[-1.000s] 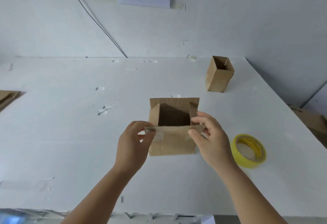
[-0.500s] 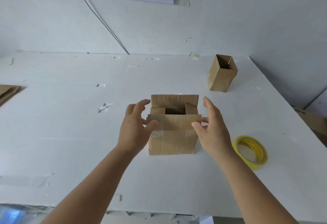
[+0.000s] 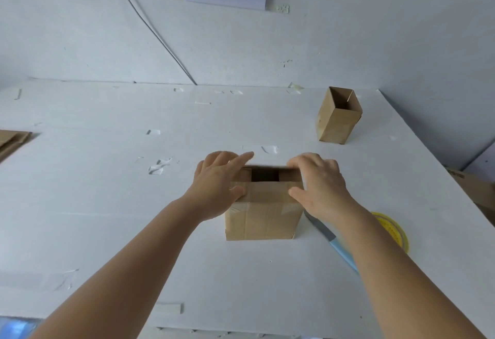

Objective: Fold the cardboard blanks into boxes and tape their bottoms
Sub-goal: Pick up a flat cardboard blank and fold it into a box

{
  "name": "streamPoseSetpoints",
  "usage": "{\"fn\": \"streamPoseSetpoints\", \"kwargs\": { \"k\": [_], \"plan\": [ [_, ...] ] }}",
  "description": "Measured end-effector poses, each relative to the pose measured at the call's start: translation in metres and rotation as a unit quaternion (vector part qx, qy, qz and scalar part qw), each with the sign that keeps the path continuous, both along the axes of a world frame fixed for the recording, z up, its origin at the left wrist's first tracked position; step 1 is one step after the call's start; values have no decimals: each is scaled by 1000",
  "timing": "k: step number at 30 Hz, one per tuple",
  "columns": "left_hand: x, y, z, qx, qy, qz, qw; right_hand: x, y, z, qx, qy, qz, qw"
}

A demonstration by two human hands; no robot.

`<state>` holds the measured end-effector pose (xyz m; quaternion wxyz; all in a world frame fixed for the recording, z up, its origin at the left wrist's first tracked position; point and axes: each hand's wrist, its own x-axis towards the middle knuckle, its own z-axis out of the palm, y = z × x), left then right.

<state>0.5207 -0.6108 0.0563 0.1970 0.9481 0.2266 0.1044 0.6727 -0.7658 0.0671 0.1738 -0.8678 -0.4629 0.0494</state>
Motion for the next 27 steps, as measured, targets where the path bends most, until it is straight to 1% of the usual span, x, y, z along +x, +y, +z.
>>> {"fn": "streamPoseSetpoints", "kwargs": {
  "k": [2, 4, 5, 7, 8, 10, 12, 13, 16, 18, 20, 22, 24, 25, 27],
  "plan": [
    [-1, -3, 0, 38, 8, -17, 999, -1, -2, -7, -7, -22, 22, 999],
    [-1, -8, -3, 100, 11, -43, 994, -1, -5, -15, 5, -57, 52, 997],
    [0, -11, -4, 113, 14, -57, 992, -2, -6, -20, 16, -75, 65, 995],
    [4, -22, -8, 99, 45, -77, 991, -5, -7, -26, 22, -95, 71, 993],
    [7, -29, -14, 102, 71, -84, 989, -7, -7, -28, -2, -90, 66, 994],
    [12, -40, -24, 130, 111, -76, 982, -15, -10, -35, -78, -53, 56, 994],
    [16, -47, -31, 160, 113, -57, 979, -21, -13, -38, -124, -41, 52, 990],
    [19, -50, -33, 168, 109, -50, 978, -23, -14, -39, -128, -37, 55, 990],
    [24, -57, -34, 170, 106, -51, 978, -22, -14, -38, -91, 16, 62, 994],
    [24, -58, -36, 159, 91, -45, 982, -18, -15, -39, -21, 79, 58, 995],
    [23, -58, -37, 160, 82, -42, 983, -15, -22, -42, 45, 127, 32, 990],
    [23, -58, -36, 160, 85, -38, 983, -9, -35, -50, 67, 152, -23, 986],
    [25, -61, -35, 149, 84, -33, 985, 3, -52, -60, 20, 122, -88, 988],
    [26, -63, -36, 145, 79, -33, 986, 11, -60, -65, -28, 98, -124, 987],
    [27, -68, -36, 144, 73, -29, 986, 25, -79, -75, -127, 75, -197, 969]
  ]
}}
